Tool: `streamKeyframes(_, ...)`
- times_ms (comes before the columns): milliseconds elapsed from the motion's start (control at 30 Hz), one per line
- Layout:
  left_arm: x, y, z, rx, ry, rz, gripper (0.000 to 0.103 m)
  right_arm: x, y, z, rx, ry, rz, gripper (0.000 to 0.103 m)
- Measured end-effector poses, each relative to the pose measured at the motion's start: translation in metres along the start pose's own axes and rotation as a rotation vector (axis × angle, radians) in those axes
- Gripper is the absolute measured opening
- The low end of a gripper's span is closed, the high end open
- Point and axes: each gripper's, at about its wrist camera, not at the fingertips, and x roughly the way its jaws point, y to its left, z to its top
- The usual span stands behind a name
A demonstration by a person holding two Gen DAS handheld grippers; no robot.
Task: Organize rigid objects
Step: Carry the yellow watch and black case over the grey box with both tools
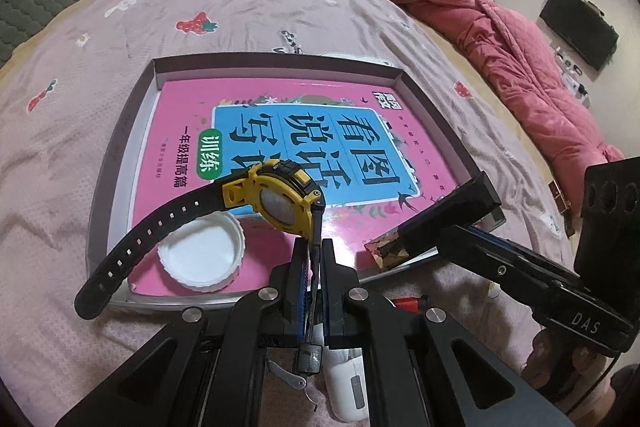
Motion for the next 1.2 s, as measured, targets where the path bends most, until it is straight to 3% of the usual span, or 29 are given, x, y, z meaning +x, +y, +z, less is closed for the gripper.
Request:
streamKeyframes(467,0.007,0.003,0.003,-0.017,0.015,0.003,0.005,-0.003,0.023,-0.003,-0.174,0.025,-0.162,0.024)
streamKeyframes(1200,0.025,0.005,0.014,-0.037,0.068,0.031,0.007,-0.02,0.012,-0.002,-0.188,0.009,-0.222,0.026)
